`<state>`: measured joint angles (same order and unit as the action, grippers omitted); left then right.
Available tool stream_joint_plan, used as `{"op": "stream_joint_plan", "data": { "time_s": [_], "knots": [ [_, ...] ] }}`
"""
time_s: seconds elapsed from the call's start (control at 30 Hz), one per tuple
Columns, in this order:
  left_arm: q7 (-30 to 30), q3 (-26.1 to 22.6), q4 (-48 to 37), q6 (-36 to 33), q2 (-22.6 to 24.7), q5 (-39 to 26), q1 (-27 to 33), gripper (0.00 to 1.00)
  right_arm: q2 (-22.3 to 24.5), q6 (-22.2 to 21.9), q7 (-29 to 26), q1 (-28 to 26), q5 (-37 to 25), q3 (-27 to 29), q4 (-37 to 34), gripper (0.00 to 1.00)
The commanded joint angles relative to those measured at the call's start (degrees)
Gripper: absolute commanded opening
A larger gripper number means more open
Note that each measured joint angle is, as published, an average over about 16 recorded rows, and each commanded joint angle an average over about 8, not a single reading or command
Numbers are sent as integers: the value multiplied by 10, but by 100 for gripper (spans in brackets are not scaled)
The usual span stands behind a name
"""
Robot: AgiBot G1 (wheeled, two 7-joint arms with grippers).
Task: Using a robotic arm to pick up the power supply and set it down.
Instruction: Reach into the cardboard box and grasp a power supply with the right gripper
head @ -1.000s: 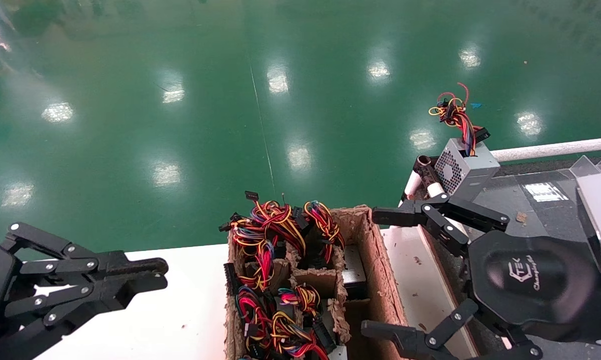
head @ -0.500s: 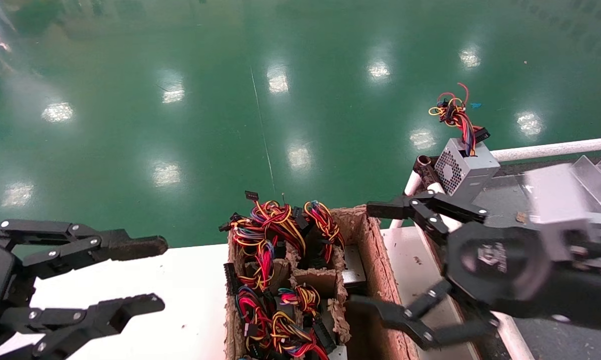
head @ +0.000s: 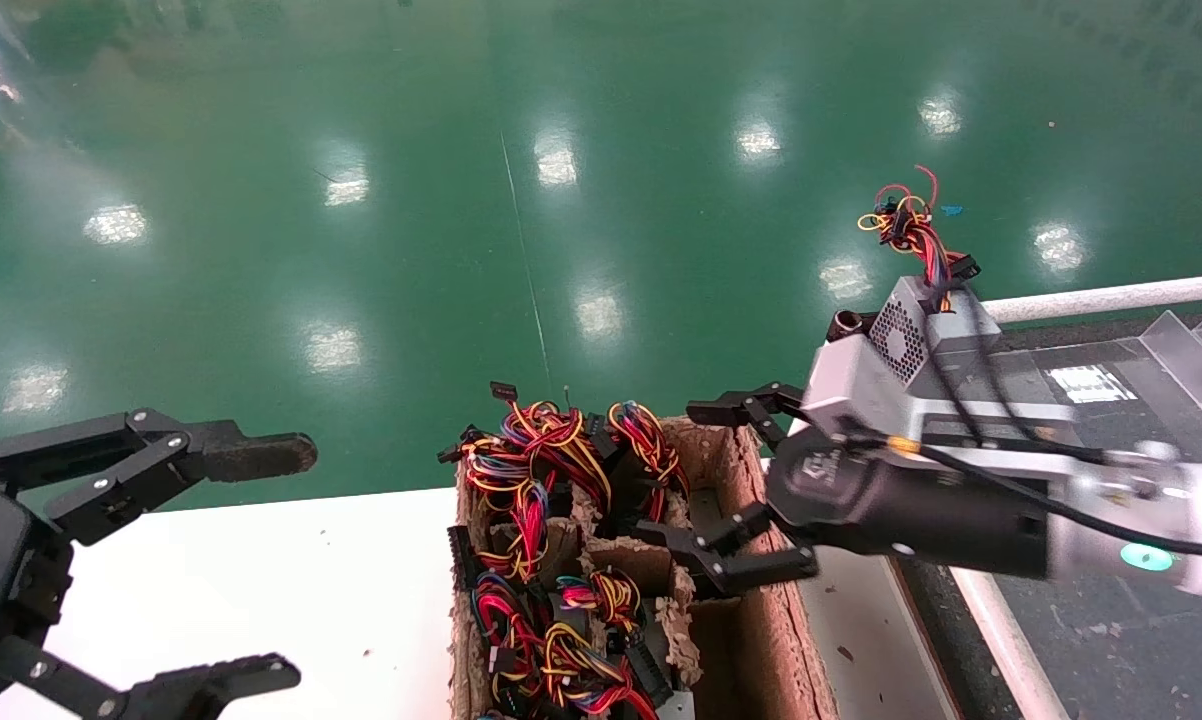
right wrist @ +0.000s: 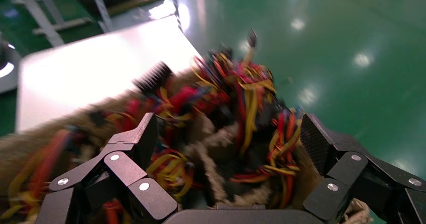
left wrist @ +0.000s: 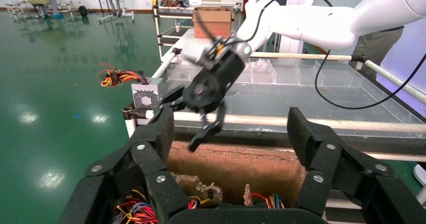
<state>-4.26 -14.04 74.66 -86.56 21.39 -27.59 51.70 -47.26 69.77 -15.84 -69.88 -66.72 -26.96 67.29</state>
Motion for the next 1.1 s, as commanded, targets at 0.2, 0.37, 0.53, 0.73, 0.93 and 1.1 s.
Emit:
{"op": "stream_joint_plan", "data": {
  "time_s": [0.2,0.37,0.53,0.73,0.93,1.1],
  "knots": [
    [0,-1,0,0,0,0,0,100,-58,-50,-14,-32,-66,-30,-60,50],
    [1,-1,0,0,0,1,0,100,-90,-72,-14,-47,-84,-39,-99,0],
    [1,-2,0,0,-1,1,1,100,-107,-83,-6,-54,-91,-42,-124,0],
    [1,-2,0,1,-1,1,1,100,-117,-89,3,-57,-94,-43,-143,0],
    [1,-3,0,1,-1,2,1,100,-121,-91,11,-57,-95,-44,-157,0],
    [2,-3,0,1,-1,2,1,100,-125,-94,17,-55,-95,-43,-167,0]
  ]
}}
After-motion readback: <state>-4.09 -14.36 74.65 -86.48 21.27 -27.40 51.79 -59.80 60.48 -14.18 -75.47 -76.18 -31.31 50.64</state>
